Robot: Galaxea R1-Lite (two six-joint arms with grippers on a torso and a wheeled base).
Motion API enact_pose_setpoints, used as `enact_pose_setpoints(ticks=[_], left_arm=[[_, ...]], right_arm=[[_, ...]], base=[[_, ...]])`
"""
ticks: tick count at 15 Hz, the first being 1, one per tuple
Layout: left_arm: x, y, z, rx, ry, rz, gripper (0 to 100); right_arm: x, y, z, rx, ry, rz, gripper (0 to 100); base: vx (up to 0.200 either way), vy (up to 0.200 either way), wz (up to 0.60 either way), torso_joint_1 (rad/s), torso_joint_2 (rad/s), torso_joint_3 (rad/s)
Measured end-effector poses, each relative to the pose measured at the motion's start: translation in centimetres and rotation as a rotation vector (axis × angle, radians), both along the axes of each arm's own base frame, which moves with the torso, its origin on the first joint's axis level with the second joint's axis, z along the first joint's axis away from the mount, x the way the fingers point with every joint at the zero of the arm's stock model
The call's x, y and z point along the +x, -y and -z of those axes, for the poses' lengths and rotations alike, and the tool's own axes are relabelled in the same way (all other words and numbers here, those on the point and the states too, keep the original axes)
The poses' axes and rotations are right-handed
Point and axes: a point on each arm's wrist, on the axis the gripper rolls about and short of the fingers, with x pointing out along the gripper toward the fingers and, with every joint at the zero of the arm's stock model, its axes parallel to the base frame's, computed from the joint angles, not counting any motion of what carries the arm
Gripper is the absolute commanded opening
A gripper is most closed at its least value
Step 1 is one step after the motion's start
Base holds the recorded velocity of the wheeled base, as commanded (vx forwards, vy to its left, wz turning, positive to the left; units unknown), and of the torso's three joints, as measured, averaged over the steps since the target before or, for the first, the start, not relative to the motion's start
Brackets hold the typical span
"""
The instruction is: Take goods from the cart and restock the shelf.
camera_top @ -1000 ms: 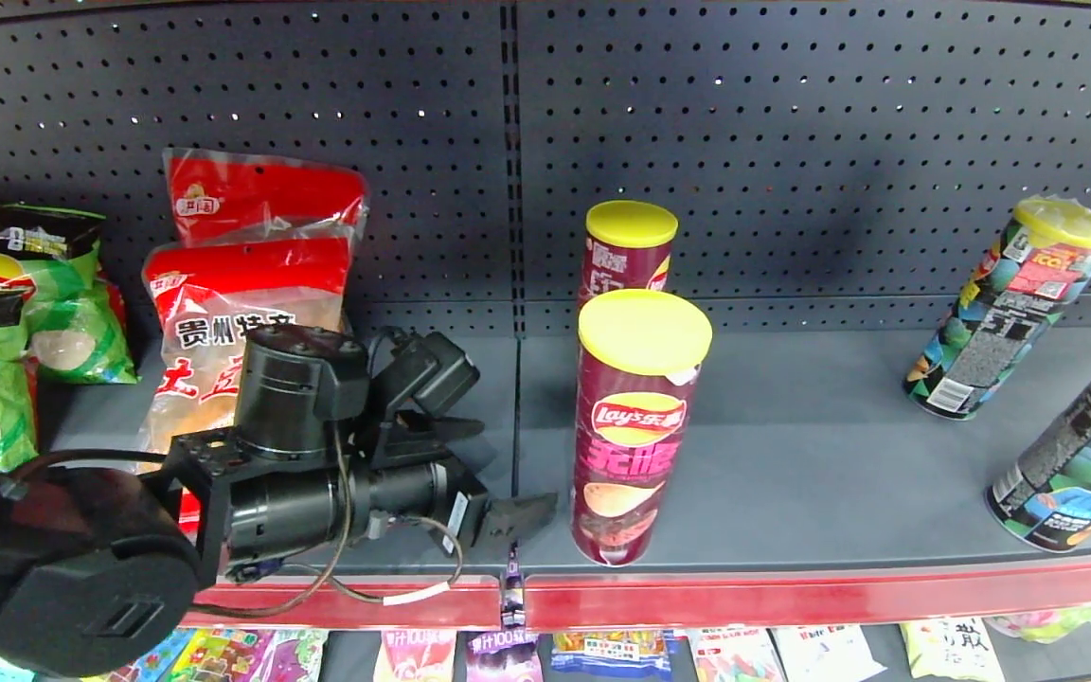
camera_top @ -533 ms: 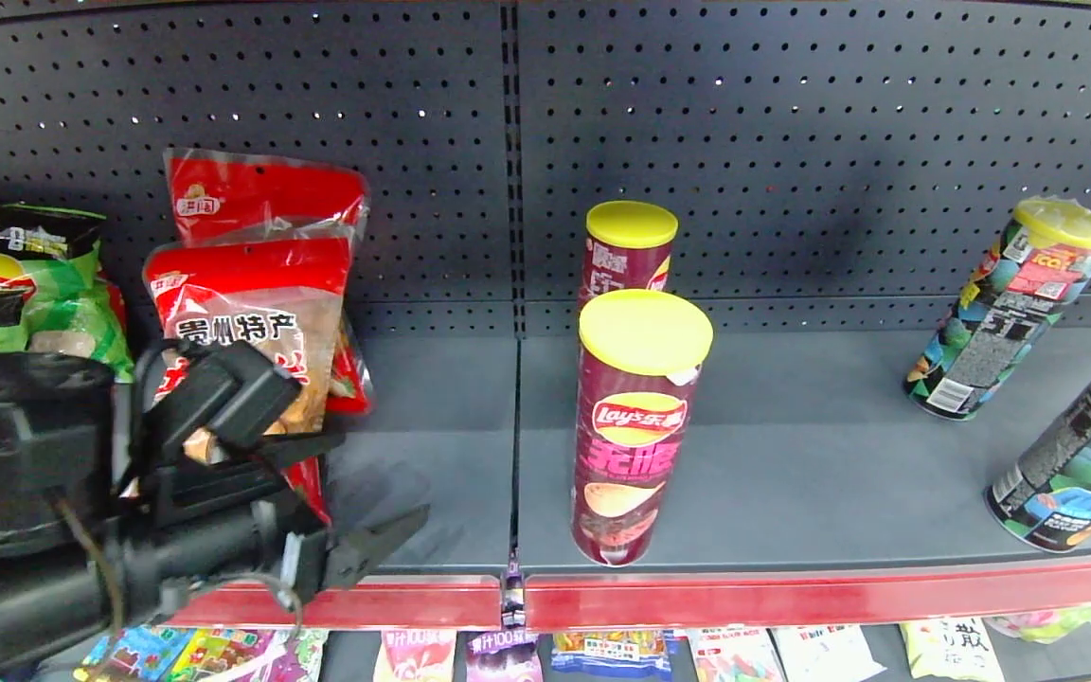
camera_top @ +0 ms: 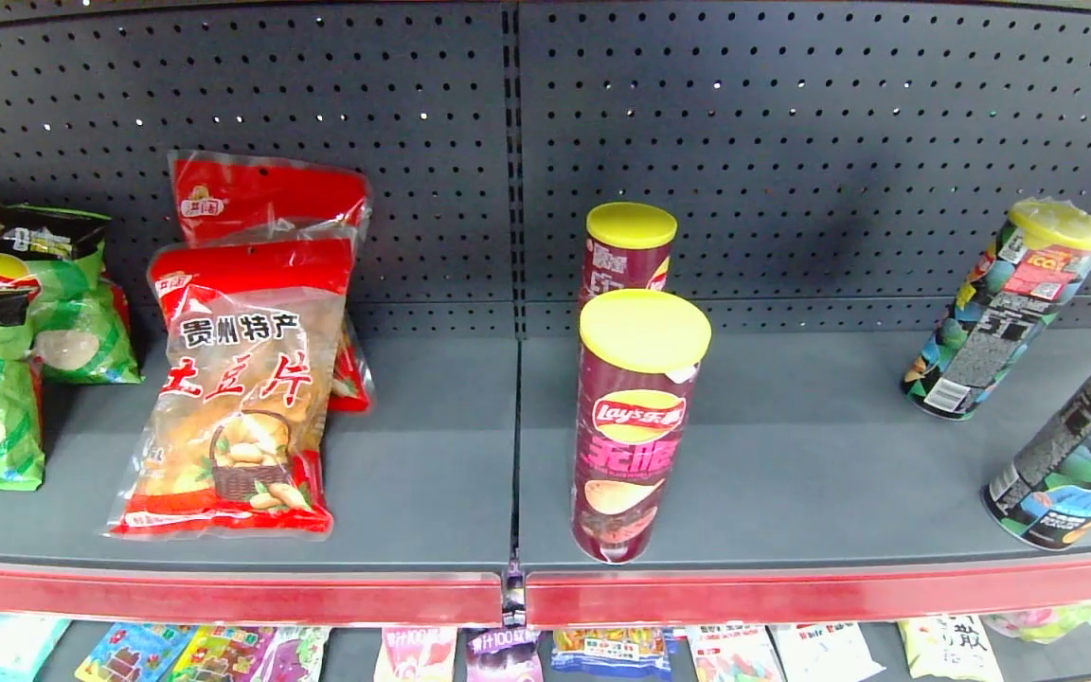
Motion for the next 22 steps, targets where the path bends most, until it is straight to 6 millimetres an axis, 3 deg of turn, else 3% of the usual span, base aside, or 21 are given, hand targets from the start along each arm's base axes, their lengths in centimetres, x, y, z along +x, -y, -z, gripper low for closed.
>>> enact_pose_setpoints(ticks=[3,5,7,10,12,15,18,22], left_arm=[[-3.4,-0.2,1.7,-0.013,0.082,-0.226,100],[-4.7,0.1,3.1,-0.026,0.200,-0.217,100],[-4.5,0.3,3.7,-0.034,0.389,-0.168,100],[-3.4,0.1,6.4,-0.002,0.491,-0.187,100],[-3.2,0.0,7.6,-0.020,0.460,-0.218,100],[-3.2,0.4,8.7,-0.087,0.380,-0.090,100],[-3.2,0.4,8.6,-0.091,0.387,-0.083,100],[-3.3,0.3,8.6,-0.107,0.388,-0.044,100]], right_arm=[[-0.1,0.0,1.3,0.022,0.009,0.038,100],[0.1,0.0,2.0,0.036,0.012,0.033,100],[0.8,-0.1,2.7,0.047,0.078,0.019,100],[1.5,-0.6,3.6,0.058,0.167,-0.133,100],[1.6,-0.6,4.5,0.041,0.122,-0.136,100],[1.6,-0.4,4.9,0.066,0.085,-0.034,100],[1.6,-0.6,4.9,0.063,0.098,0.062,100],[1.1,-0.6,5.0,0.068,0.155,0.015,100]], base=[[0.000,0.000,0.00,0.000,0.00,0.000],[0.000,0.000,0.00,0.000,0.00,0.000],[0.000,0.000,0.00,0.000,0.00,0.000],[0.000,0.000,0.00,0.000,0.00,0.000],[0.000,0.000,0.00,0.000,0.00,0.000],[0.000,0.000,0.00,0.000,0.00,0.000],[0.000,0.000,0.00,0.000,0.00,0.000],[0.000,0.000,0.00,0.000,0.00,0.000]])
